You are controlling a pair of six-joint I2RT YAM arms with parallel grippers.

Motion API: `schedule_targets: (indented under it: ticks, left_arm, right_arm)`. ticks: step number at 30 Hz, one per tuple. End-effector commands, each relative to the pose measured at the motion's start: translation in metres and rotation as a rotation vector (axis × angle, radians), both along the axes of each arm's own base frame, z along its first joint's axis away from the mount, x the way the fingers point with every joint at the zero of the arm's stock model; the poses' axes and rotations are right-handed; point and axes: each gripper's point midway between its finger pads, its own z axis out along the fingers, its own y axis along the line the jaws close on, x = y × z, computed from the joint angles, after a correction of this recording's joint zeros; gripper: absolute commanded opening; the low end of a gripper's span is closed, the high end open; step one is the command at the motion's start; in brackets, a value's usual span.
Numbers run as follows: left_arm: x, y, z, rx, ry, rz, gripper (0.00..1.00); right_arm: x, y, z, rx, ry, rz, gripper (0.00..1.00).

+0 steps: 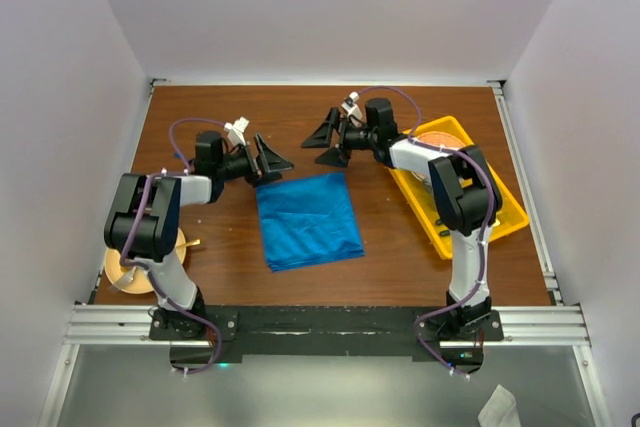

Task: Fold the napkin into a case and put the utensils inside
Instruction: Smooth out the square-folded napkin at the center of the board.

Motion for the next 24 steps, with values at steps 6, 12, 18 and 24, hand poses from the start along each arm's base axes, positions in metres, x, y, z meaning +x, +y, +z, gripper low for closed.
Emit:
schedule_targets:
  ticks: [6, 12, 18, 24]
  left_arm:
    - [-0.008, 0.0, -0.023, 0.008, 0.045, 0.022, 1.0]
    - [-0.011, 0.003, -0.043, 0.039, 0.09, 0.034, 1.0]
    - [-0.014, 0.007, -0.061, 0.053, 0.164, 0.049, 1.0]
    - [-0.017, 0.015, -0.075, 0.084, 0.207, 0.073, 1.0]
  right_arm:
    - [0.002, 0.041, 0.015, 0.144, 0.071, -0.015, 0.98]
    - [0.0, 0.047, -0.006, 0.166, 0.129, -0.021, 0.98]
    - [-0.003, 0.032, -0.044, 0.128, 0.175, -0.009, 0.98]
    - [-0.004, 0.008, -0.067, 0.058, 0.158, 0.024, 0.98]
